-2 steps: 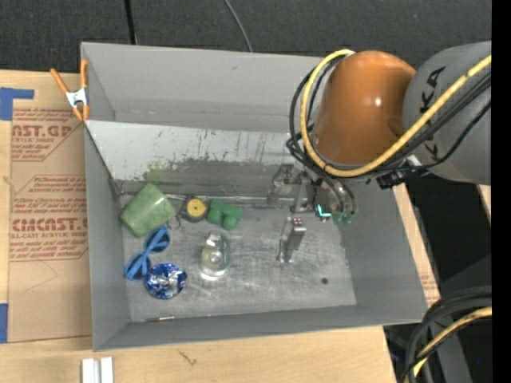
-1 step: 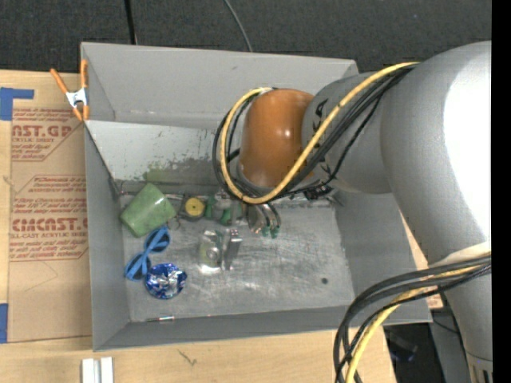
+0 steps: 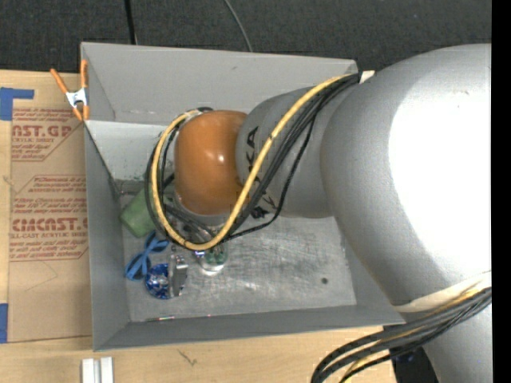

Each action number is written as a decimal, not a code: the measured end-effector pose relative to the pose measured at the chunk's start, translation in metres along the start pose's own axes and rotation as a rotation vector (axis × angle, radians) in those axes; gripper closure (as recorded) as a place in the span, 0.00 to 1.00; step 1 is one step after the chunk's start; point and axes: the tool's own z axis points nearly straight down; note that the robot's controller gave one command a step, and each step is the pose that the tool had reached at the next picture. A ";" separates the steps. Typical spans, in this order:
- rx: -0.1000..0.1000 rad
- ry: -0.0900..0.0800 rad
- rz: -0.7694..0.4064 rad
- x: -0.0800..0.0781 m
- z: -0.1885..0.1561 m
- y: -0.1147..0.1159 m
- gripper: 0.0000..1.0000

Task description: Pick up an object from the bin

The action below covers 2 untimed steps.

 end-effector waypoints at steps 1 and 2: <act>0.003 0.005 -0.014 0.049 0.001 0.035 0.00; -0.001 -0.009 0.126 0.048 0.028 -0.019 0.00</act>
Offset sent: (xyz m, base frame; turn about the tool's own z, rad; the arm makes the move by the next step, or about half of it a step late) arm -0.0507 0.0243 -0.0002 -0.0090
